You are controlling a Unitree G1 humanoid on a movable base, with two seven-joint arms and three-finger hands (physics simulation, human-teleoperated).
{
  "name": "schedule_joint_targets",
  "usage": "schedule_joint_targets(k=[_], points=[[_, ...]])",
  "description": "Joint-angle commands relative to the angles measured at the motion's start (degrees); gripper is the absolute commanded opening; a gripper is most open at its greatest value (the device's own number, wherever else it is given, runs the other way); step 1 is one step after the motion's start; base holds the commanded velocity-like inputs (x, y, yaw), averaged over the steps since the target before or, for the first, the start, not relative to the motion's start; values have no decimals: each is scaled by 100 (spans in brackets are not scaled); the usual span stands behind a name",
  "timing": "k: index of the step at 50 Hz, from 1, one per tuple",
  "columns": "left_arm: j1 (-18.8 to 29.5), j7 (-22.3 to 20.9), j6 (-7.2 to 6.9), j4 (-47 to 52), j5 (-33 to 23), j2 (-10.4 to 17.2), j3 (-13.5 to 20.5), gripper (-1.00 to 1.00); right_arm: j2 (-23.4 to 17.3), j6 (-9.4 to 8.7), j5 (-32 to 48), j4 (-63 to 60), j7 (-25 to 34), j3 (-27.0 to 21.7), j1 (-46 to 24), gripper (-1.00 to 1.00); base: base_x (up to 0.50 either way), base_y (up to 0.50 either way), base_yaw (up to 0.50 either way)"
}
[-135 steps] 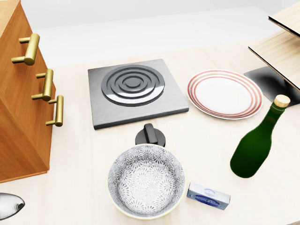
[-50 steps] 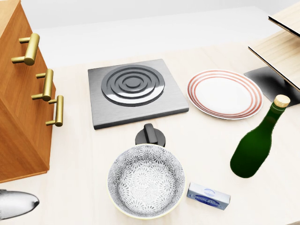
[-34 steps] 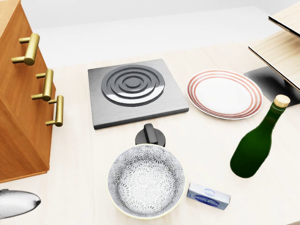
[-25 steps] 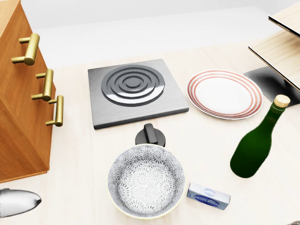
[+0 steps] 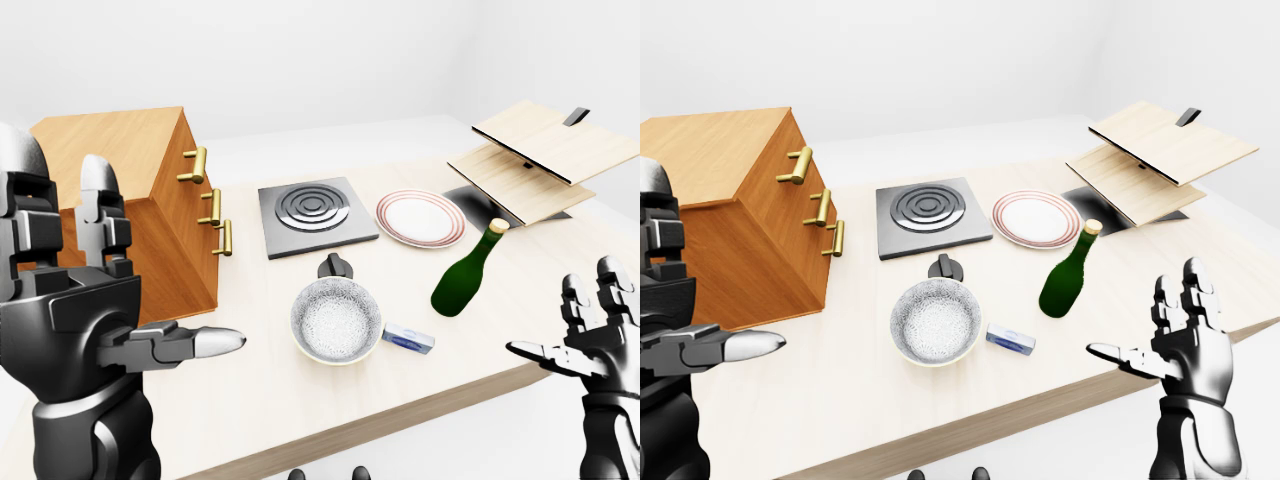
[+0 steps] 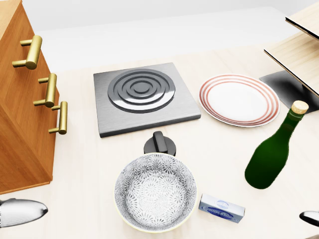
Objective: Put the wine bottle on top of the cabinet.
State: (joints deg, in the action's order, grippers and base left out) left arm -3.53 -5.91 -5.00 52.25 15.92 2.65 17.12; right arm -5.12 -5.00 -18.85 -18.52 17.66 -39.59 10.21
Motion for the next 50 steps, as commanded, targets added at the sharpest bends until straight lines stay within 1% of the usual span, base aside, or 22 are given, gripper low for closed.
schedule_joint_targets(k=[1, 6, 13, 20, 28, 35, 40, 50], points=[[-30, -23, 0, -59, -24, -10, -16, 100, -287, 0, -15, 483, -219, 264, -239, 100, 0, 0, 0], [-105, -56, 0, -83, -83, -45, -91, 100, -424, 0, 2, 868, -277, 396, -405, 100, 0, 0, 0], [-28, -38, 0, -127, -54, -28, -65, 100, -582, 0, -77, 792, -458, 520, -566, 100, 0, 0, 0], [-80, -55, 0, -190, -111, -46, -126, 100, -640, 0, -79, 837, -544, 607, -655, 100, 0, 0, 0], [-126, -74, 0, -308, -174, -83, -200, 100, -819, 0, -68, 941, -666, 742, -898, 100, 0, 0, 0], [-119, -87, 0, -351, -159, -68, -187, 100, -801, 0, -47, 925, -714, 797, -904, 100, 0, 0, 0], [-189, -106, 0, -363, -194, -94, -221, 100, -863, 0, -31, 1254, -699, 863, -1031, 100, 0, 0, 0], [-166, -121, 0, -520, -216, -92, -237, 100, -955, 0, -36, 1928, -738, 1093, -1207, 100, 0, 0, 0]])
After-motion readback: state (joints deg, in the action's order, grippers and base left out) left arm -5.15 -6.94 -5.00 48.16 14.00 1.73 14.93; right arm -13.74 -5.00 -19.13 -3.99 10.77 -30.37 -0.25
